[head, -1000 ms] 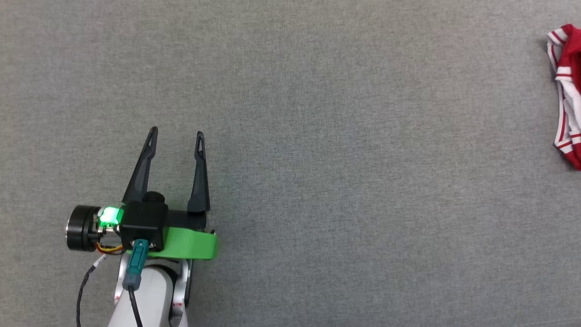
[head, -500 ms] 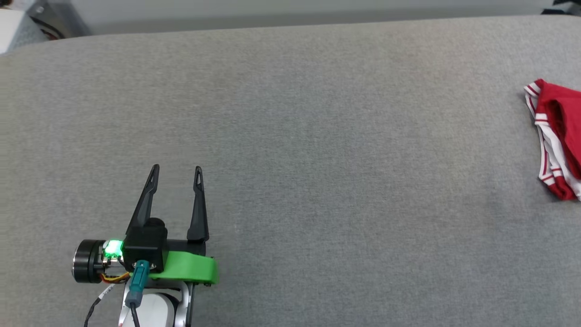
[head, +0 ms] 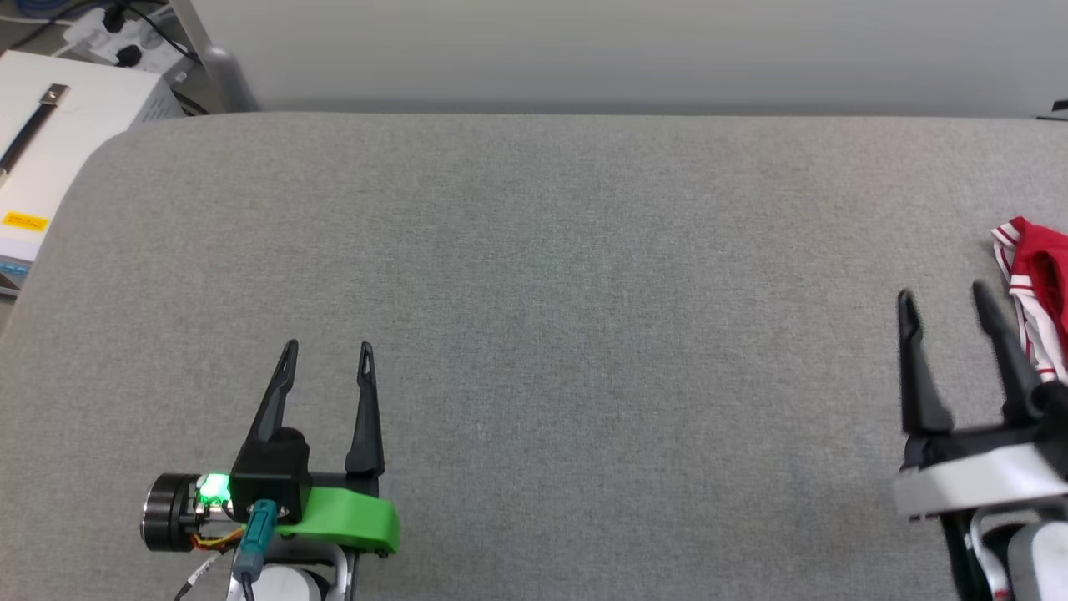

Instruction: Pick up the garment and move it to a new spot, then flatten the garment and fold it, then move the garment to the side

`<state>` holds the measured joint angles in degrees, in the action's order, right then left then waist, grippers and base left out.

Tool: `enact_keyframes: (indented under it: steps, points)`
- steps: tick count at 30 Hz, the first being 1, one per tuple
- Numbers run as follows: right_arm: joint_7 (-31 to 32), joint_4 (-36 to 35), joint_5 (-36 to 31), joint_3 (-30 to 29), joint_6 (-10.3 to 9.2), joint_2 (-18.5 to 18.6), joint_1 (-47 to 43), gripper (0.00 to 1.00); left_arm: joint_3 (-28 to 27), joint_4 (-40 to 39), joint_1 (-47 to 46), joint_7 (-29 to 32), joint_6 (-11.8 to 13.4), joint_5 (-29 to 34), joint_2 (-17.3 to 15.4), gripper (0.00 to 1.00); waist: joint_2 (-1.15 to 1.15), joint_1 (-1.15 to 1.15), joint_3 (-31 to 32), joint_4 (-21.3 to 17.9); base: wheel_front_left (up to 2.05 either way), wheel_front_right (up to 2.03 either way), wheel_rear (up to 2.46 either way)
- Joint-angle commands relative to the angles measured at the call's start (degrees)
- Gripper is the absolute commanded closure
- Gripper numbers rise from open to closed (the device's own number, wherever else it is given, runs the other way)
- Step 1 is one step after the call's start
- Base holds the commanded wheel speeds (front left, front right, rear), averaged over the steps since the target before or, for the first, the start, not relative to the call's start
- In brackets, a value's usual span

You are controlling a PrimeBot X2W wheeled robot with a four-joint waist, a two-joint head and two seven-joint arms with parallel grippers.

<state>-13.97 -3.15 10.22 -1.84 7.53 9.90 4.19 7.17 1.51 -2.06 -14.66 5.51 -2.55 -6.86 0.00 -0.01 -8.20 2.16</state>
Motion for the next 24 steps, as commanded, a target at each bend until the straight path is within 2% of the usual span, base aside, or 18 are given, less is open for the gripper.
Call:
enact_keyframes:
  steps: [1, 11, 24]
  points:
    - [-0.56, 0.34, 0.23, 0.22, -0.04, -0.63, -1.81, 0.00, -0.23, 0.25, 1.00, -0.34, -0.46, -0.42, 0.32, 0.00, 0.00, 0.01, 1.45, 0.84, 0.00, 0.00, 0.00]
    - [-0.96, -0.47, -1.49, -0.23, -0.04, -2.94, -9.77, 0.00, -0.84, 0.94, 4.52, -0.34, -2.61, -1.08, 0.62, 0.00, 0.00, 0.01, 4.31, 0.46, 0.00, 0.00, 0.00]
    - [-1.02, -3.21, -1.70, -0.53, -0.04, -4.41, -12.51, 0.00, -1.93, 1.43, 6.02, -0.34, -4.86, -1.44, 1.16, 0.00, 0.00, 0.01, 5.22, -0.08, 0.00, 0.00, 0.00]
